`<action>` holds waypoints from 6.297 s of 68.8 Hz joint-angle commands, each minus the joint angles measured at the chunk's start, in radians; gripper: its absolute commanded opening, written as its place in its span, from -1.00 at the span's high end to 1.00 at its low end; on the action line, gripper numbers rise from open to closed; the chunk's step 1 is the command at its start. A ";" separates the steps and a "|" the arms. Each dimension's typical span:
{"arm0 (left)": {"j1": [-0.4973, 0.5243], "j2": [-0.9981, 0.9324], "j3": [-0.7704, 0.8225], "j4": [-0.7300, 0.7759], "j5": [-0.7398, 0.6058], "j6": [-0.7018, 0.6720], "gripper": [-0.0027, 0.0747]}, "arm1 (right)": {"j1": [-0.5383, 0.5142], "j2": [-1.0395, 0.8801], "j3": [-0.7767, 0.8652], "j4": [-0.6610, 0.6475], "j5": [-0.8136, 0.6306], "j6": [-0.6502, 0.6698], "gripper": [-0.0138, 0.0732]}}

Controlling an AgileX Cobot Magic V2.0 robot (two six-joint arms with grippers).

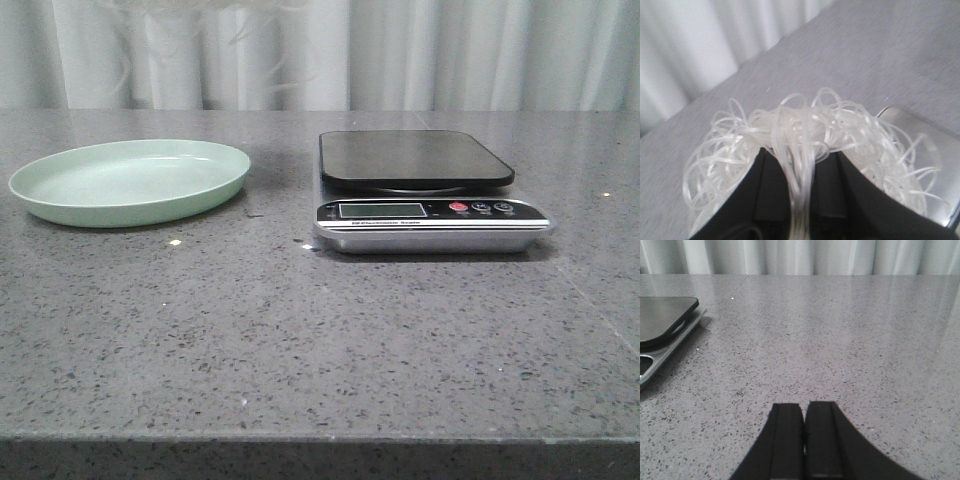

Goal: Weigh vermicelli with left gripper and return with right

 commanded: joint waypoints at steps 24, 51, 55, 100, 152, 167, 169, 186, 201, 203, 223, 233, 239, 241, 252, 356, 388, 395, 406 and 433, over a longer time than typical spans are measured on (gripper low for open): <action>-0.273 0.072 -0.047 -0.065 -0.216 -0.002 0.56 | -0.007 -0.016 -0.008 0.003 -0.090 -0.006 0.33; -0.286 0.250 -0.047 -0.065 -0.254 -0.002 0.56 | -0.007 -0.016 -0.008 0.005 -0.097 -0.006 0.33; -0.286 0.264 -0.047 -0.065 -0.248 -0.002 0.56 | -0.007 -0.016 -0.008 0.005 -0.097 -0.006 0.33; -0.284 0.265 -0.047 -0.051 -0.202 -0.002 -0.20 | -0.007 -0.016 -0.008 0.006 -0.097 -0.006 0.33; -0.020 -0.121 -0.023 0.279 0.049 -0.335 -0.19 | -0.007 -0.016 -0.008 0.006 -0.097 -0.006 0.33; 0.115 -0.319 0.125 0.318 0.013 -0.367 0.12 | -0.007 -0.016 -0.008 0.006 -0.097 -0.006 0.33; 0.131 -0.351 0.154 0.318 -0.002 -0.367 0.16 | -0.007 -0.016 -0.008 0.006 -0.097 -0.006 0.33; 0.239 -0.638 0.468 0.324 -0.176 -0.367 0.48 | -0.007 -0.016 -0.008 0.006 -0.097 -0.006 0.33; 0.284 -0.869 0.767 0.324 -0.271 -0.367 0.58 | -0.007 -0.016 -0.008 0.006 -0.097 -0.006 0.33; 0.284 -0.903 0.812 0.324 -0.293 -0.367 0.58 | -0.007 -0.016 -0.008 0.006 -0.097 -0.006 0.33; 0.284 -1.171 1.116 0.304 -0.468 -0.369 0.58 | -0.007 -0.016 -0.008 0.006 -0.097 -0.006 0.33; 0.284 -1.258 1.190 0.302 -0.529 -0.369 0.58 | -0.007 -0.016 -0.008 0.006 -0.097 -0.006 0.33; 0.284 -1.294 1.220 0.302 -0.552 -0.369 0.58 | -0.007 -0.016 -0.008 0.006 -0.099 -0.006 0.33; 0.284 -1.301 1.227 0.300 -0.557 -0.369 0.58 | -0.007 -0.016 -0.008 0.006 -0.103 -0.006 0.33; 0.284 -1.305 1.238 0.301 -0.569 -0.369 0.58 | -0.007 -0.016 -0.008 0.006 -0.159 -0.006 0.33; 0.284 -1.305 1.238 0.215 -0.579 -0.369 0.58 | 0.503 1.237 -1.325 0.002 0.257 -0.025 -0.49; 0.284 -1.305 1.238 0.215 -0.579 -0.369 0.58 | 0.506 1.557 -1.428 -0.064 0.453 -0.030 -0.49; 0.284 -1.305 1.238 0.215 -0.579 -0.369 0.58 | 0.505 1.598 -1.428 -0.065 0.465 -0.030 -0.49; 0.284 -1.305 1.238 0.215 -0.579 -0.369 0.58 | 0.505 1.626 -1.428 -0.065 0.473 -0.030 -0.49; 0.284 -1.305 1.238 0.215 -0.579 -0.369 0.58 | 0.505 1.621 -1.434 -0.065 0.490 -0.030 0.31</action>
